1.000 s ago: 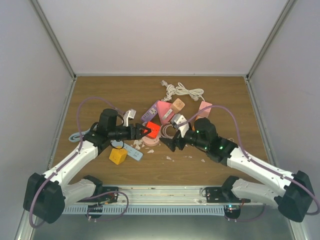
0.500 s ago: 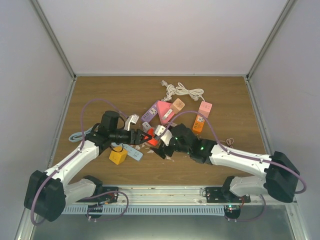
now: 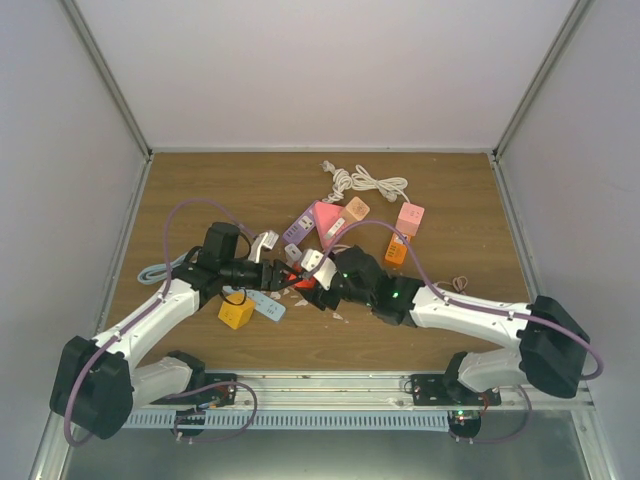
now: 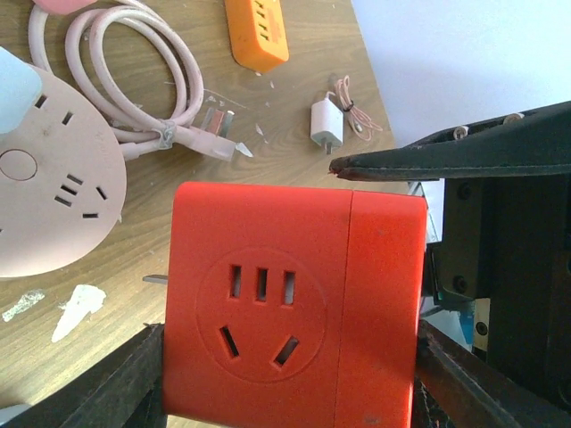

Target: Insert the plug

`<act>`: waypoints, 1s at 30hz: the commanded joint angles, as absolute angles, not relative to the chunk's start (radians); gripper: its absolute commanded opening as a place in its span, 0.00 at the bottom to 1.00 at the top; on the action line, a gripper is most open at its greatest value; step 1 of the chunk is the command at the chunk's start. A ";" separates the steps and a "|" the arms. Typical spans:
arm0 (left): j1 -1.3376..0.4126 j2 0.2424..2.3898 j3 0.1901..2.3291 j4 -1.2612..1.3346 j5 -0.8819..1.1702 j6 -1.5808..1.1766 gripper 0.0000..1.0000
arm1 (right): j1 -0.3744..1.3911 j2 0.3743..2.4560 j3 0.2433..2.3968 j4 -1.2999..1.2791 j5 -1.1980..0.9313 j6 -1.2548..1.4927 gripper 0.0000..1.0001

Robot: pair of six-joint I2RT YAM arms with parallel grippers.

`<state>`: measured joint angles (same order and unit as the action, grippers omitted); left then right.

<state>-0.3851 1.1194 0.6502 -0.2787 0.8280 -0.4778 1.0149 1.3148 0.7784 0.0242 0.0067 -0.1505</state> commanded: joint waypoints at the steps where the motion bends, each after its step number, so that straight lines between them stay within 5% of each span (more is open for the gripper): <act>1: -0.379 1.115 0.664 -0.268 0.858 -0.457 0.50 | 1.022 1.333 0.804 0.063 0.038 -0.199 0.73; 8: -0.379 1.111 0.683 -0.284 0.848 -0.450 0.55 | 1.022 1.367 0.821 0.056 0.042 -0.187 0.61; 12: -0.379 1.095 0.699 -0.306 0.790 -0.445 0.76 | 1.022 1.360 0.819 0.050 0.055 -0.164 0.44; 17: -0.375 1.028 0.726 -0.367 0.561 -0.434 0.98 | 1.020 1.313 0.773 0.046 0.064 -0.071 0.37; 30: -0.375 0.621 0.739 -0.444 0.114 -0.313 0.99 | 0.978 1.271 0.785 -0.165 0.102 0.374 0.32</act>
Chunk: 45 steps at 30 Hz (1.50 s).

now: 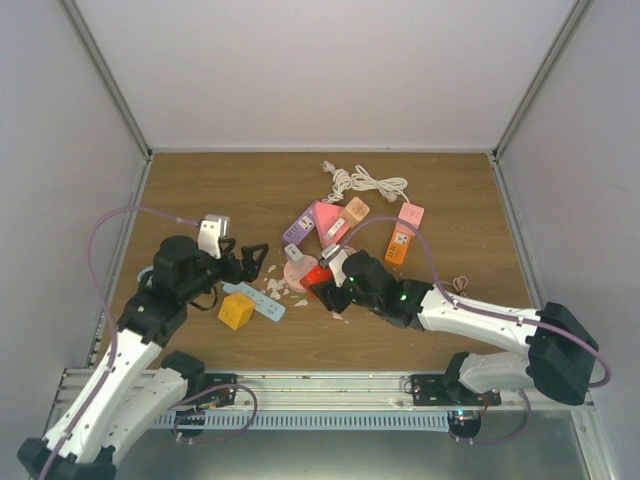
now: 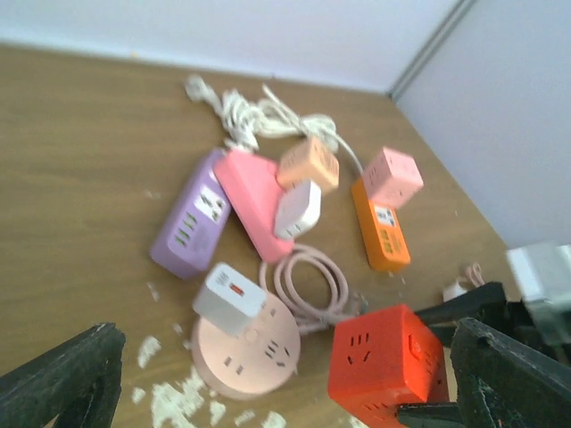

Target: Insert the plug

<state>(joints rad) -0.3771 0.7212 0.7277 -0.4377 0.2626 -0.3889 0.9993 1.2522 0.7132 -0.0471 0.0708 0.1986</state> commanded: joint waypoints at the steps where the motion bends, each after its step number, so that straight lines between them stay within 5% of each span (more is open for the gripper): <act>1: -0.375 0.588 0.725 -0.445 0.100 -0.305 0.99 | 0.975 1.285 0.805 -0.195 0.106 0.399 0.32; 18: -0.376 0.365 0.657 -0.477 0.009 -0.296 0.99 | 0.920 1.469 1.033 -0.457 -0.071 0.341 0.32; 45: -0.377 0.380 0.638 -0.468 0.012 -0.299 0.99 | 0.771 1.696 1.161 -0.368 -0.251 0.191 0.32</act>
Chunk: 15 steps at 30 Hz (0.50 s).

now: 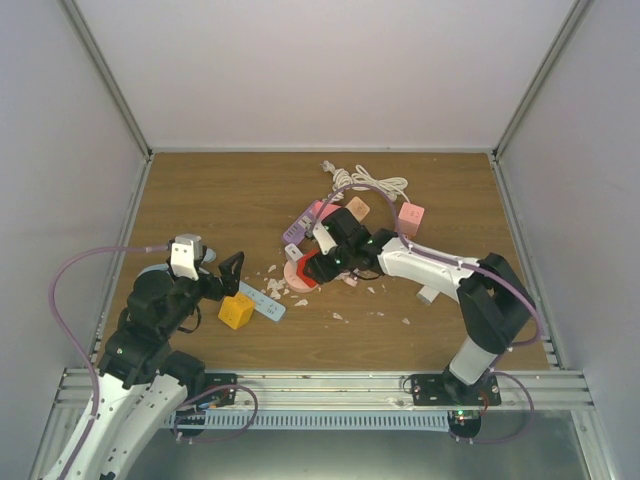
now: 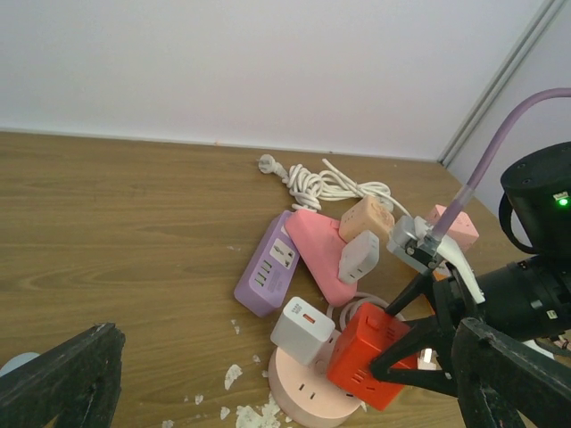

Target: Insert the plug

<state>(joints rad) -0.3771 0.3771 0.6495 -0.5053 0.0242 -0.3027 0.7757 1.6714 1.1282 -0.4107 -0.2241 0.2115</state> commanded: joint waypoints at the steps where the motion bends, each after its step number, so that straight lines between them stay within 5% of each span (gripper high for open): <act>1: -0.376 0.379 0.638 -0.468 0.010 -0.299 0.99 | 0.772 1.701 1.163 -0.368 -0.253 0.193 0.32; 15: -0.376 0.384 0.639 -0.473 0.009 -0.305 0.99 | 0.780 1.744 1.144 -0.421 -0.133 0.232 0.32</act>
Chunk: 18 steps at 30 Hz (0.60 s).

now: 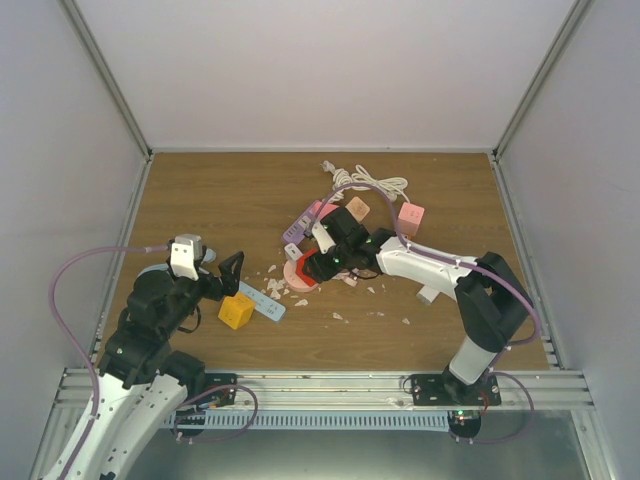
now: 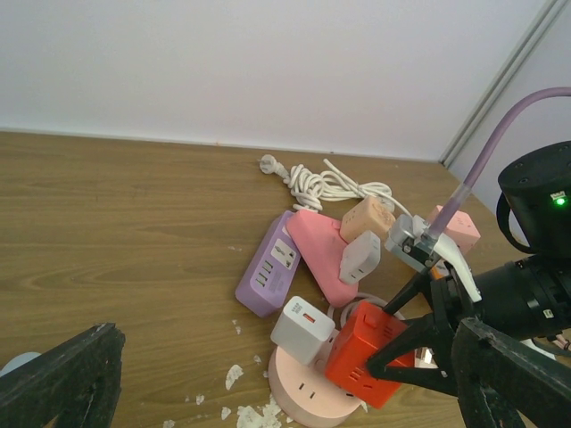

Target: Insert the plug

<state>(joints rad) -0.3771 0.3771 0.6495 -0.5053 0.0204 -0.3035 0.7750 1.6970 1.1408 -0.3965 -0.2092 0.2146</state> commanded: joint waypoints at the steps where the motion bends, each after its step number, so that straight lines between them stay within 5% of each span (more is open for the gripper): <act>1: -0.377 0.383 0.639 -0.473 0.008 -0.305 0.99 | 0.785 1.748 1.144 -0.427 -0.111 0.240 0.32; 11: -0.376 0.390 0.638 -0.474 -0.019 -0.305 0.99 | 0.859 1.791 1.166 -0.523 0.139 0.354 0.29; 18: -0.376 0.392 0.639 -0.476 -0.021 -0.307 0.99 | 0.869 1.787 1.168 -0.538 0.133 0.386 0.29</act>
<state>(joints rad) -0.3771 0.3889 0.6495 -0.5056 -0.0021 -0.3038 0.8829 1.7226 1.1912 -0.4553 0.0254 0.3553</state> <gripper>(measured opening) 0.990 0.634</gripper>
